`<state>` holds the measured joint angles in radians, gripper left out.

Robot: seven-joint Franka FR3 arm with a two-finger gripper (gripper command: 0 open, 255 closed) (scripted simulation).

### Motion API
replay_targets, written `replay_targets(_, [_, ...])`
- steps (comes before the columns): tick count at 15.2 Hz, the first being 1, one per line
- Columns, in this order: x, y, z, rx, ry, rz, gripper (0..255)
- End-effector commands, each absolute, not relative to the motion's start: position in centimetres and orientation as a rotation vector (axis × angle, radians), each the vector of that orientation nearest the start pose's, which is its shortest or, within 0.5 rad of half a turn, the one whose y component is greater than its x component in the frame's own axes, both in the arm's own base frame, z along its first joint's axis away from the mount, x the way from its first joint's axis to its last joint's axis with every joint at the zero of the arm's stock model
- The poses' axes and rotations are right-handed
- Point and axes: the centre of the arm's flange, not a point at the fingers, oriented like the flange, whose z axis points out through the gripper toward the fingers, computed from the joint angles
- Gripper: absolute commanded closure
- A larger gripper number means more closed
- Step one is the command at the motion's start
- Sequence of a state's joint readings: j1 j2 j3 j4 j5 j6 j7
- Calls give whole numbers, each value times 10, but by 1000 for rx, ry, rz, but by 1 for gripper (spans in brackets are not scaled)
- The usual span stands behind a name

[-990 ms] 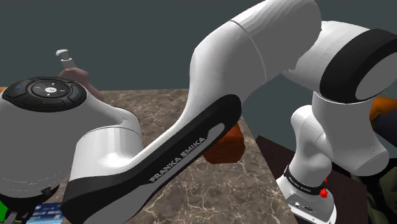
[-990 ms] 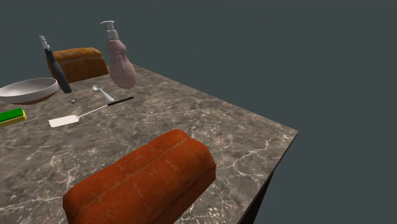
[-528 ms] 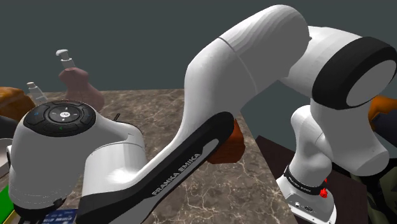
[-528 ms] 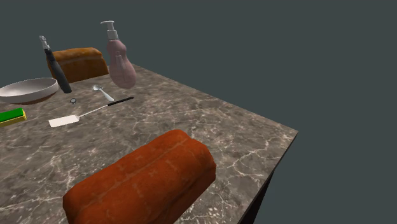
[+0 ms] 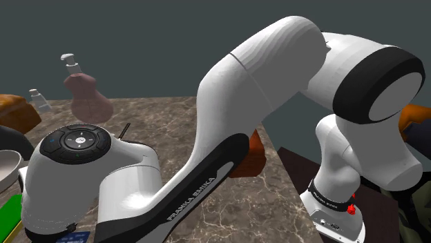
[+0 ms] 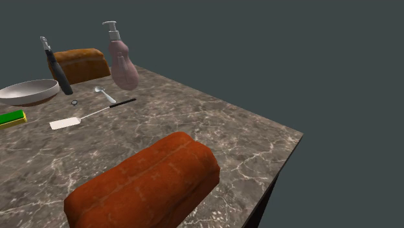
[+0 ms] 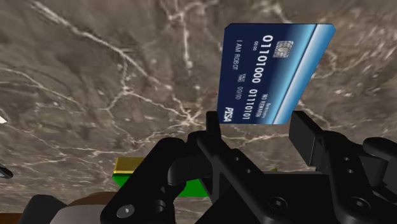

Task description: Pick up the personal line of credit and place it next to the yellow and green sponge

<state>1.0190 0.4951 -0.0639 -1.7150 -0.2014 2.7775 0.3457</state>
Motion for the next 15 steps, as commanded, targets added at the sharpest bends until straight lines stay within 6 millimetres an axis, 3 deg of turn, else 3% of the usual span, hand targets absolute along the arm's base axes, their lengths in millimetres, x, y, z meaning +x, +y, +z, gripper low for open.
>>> replay_targets(1, [398,589,366,-2597,-1088,-783,255])
replay_targets(3, [398,589,366,-2597,-1088,-782,255])
replay_targets(4, [398,589,366,-2597,-1088,-782,0])
replay_targets(9, [398,589,366,-2597,-1088,-782,0])
replay_targets(13, [379,570,407,-2597,-1088,-783,0])
replay_targets(15, [379,570,407,-2597,-1088,-783,0])
